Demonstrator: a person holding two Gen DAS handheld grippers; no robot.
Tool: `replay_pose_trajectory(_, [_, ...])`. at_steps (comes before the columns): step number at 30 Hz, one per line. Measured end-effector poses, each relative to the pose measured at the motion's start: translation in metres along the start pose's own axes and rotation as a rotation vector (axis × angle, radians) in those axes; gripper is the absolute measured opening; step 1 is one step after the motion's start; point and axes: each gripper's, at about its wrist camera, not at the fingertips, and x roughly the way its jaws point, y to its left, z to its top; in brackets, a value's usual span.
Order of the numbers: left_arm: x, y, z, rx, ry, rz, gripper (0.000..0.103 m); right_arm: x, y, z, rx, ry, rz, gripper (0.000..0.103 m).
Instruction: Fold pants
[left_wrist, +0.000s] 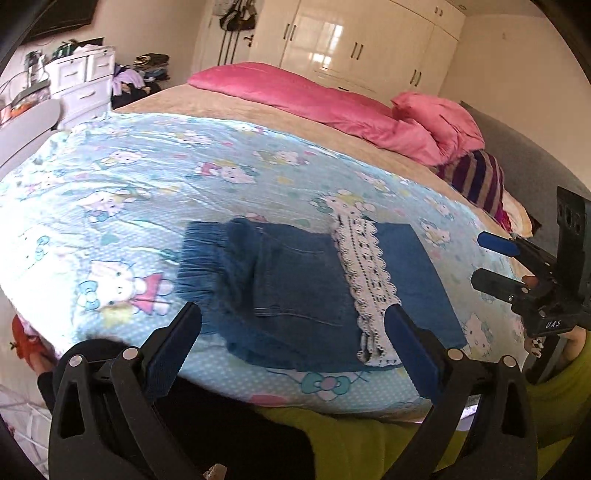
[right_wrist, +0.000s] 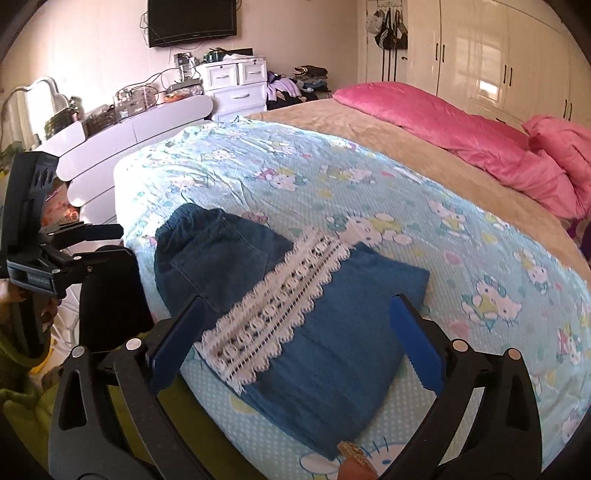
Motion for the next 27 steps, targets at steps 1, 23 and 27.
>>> replay_pose_trajectory(1, [-0.001,0.002,0.0,-0.003,-0.003,0.005,0.098,0.001,0.003,0.003,-0.008,-0.001,0.003,0.094])
replay_pose_trajectory(23, [0.02,0.046,-0.009,-0.102,0.058,0.074,0.098,0.065,0.04,0.055,-0.104,0.061,0.122,0.094])
replay_pose_trajectory(27, [0.029,0.055,-0.012,-0.135,0.062,0.073,0.098,0.086,0.038,0.066,-0.107,0.087,0.156,0.094])
